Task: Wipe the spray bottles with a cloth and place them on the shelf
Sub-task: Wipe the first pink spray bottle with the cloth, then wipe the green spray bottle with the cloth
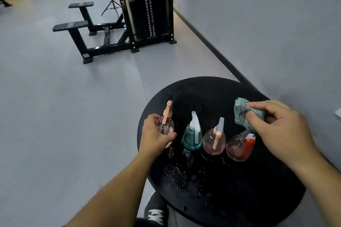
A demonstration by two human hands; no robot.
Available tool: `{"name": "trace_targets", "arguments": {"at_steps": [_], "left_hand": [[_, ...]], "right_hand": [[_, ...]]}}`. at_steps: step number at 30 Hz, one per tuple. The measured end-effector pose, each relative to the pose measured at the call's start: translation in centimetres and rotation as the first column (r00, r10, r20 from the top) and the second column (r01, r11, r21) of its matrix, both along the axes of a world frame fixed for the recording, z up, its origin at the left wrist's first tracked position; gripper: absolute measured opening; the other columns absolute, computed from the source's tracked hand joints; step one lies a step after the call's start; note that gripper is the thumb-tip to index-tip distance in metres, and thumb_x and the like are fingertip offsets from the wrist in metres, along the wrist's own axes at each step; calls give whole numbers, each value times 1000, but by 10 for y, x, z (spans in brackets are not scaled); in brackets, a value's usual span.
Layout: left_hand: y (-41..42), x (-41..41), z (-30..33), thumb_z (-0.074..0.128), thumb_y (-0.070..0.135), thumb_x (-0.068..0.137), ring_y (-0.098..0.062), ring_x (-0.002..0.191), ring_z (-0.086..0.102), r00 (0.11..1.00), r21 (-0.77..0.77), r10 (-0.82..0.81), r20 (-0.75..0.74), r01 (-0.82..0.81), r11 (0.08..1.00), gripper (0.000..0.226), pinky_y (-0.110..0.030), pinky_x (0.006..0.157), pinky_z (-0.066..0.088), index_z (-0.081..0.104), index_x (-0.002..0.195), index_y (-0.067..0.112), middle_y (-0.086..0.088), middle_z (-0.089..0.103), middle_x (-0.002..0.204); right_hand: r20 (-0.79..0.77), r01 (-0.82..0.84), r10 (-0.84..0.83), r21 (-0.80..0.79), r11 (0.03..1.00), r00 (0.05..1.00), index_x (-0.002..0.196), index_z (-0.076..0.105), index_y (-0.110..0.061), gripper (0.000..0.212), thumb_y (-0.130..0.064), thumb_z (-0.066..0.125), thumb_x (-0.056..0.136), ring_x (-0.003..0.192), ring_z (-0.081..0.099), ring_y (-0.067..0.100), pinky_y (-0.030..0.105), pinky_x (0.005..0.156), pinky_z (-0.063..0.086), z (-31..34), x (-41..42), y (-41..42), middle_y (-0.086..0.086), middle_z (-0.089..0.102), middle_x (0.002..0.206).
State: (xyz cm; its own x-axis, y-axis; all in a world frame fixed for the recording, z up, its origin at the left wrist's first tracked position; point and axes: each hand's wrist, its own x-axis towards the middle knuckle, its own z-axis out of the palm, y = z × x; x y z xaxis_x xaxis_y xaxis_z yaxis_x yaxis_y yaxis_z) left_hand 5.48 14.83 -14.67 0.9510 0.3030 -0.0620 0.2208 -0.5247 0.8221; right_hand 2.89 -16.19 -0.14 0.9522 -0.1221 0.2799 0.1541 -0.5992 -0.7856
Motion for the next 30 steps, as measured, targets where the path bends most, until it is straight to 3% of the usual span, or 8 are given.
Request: {"name": "trace_targets", "arguments": {"at_steps": [4, 8, 12, 21, 25, 28, 30], "left_hand": [[-5, 0, -5, 94, 44, 60, -12, 98, 66, 1000, 6, 23, -17, -23, 1000, 76, -36, 83, 59, 40, 112, 40, 8, 57, 113], [-7, 3, -12, 95, 27, 72, 4, 89, 63, 998, -62, 22, -52, -25, 998, 70, -16, 70, 45, 42, 118, 30, 17, 61, 103], [-5, 8, -16, 94, 23, 76, 10, 88, 55, 998, -87, 30, -50, -35, 996, 72, -10, 68, 38, 38, 120, 34, 26, 55, 102], [-2, 10, -29, 95, 33, 73, -4, 97, 66, 999, -91, 37, -30, -40, 995, 70, -20, 73, 49, 41, 117, 40, 15, 68, 110], [0, 8, -30, 99, 44, 65, -19, 103, 70, 998, -91, 31, -58, -36, 995, 85, -39, 91, 57, 38, 124, 46, 10, 70, 118], [5, 4, -25, 102, 49, 56, -18, 109, 70, 996, -103, 0, -88, -9, 995, 100, -44, 100, 56, 38, 133, 48, 14, 70, 122], [5, -2, -19, 103, 40, 57, -9, 106, 67, 996, -122, -15, -90, 4, 993, 104, -38, 102, 53, 38, 137, 49, 20, 66, 122]], "right_hand": [[-4, 2, -2, 2, 1000, 1000, 98, 78, -35, 19, -19, 77, 89, 92, 64, -6, -1, 73, 43, -2, 3, 1, -25, 68, 102], [-12, -17, 17, 20, 1000, 1000, 98, 78, -36, 18, -21, 76, 90, 92, 65, -6, 1, 74, 46, -3, 4, 3, -25, 68, 103], [-21, -21, 21, 23, 1000, 1000, 99, 78, -35, 17, -21, 76, 90, 92, 66, -6, 2, 75, 48, -4, 4, 2, -25, 68, 104], [-19, -11, 11, 19, 1000, 1000, 100, 79, -33, 18, -19, 77, 90, 92, 66, -5, -1, 71, 44, -6, 5, -3, -28, 67, 105], [-19, -13, 14, 25, 1000, 1000, 98, 78, -35, 19, -18, 77, 90, 89, 67, -3, 0, 69, 45, -6, 4, -5, -27, 67, 104], [-15, -21, 21, 24, 999, 1000, 98, 78, -37, 19, -19, 76, 90, 88, 67, -3, 2, 69, 46, -5, 2, -5, -27, 67, 104], [-16, -21, 22, 23, 1000, 1000, 99, 78, -37, 18, -20, 76, 91, 87, 66, -3, 3, 69, 47, -5, 1, -6, -26, 68, 103]]}}
